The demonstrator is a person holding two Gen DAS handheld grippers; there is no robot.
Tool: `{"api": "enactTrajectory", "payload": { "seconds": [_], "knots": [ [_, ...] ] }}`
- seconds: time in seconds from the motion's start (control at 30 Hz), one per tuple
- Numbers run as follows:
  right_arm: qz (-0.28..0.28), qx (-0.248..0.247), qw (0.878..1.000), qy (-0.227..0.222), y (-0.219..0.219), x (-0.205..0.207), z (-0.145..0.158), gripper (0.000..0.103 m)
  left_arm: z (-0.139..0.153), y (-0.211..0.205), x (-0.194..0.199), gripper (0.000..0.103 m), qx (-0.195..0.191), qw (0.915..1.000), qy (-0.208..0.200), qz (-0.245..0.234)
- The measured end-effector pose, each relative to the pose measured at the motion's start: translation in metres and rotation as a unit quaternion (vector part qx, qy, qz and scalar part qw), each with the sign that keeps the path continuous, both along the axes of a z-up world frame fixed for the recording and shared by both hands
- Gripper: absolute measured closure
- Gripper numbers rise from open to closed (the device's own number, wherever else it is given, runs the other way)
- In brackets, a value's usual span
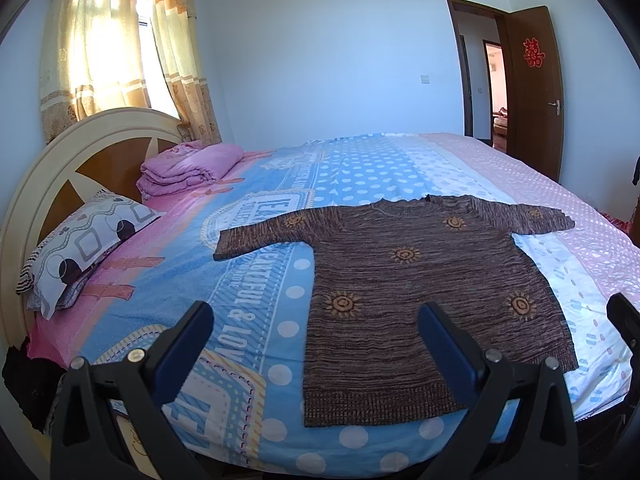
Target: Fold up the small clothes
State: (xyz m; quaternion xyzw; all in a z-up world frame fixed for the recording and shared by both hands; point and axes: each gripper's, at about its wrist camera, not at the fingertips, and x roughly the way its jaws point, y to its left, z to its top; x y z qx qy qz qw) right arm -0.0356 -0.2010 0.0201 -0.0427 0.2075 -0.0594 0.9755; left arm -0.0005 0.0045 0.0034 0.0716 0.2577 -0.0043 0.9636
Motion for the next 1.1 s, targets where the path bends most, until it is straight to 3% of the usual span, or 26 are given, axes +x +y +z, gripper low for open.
{"api": "enactTrajectory", "payload": {
  "seconds": [1.1],
  "knots": [
    [0.003,0.001,1.0,0.003,0.0005,-0.0008,-0.0012,0.001,0.001,0.0039,-0.0004,0.0,-0.003,1.0,-0.008,0.003]
  ]
}}
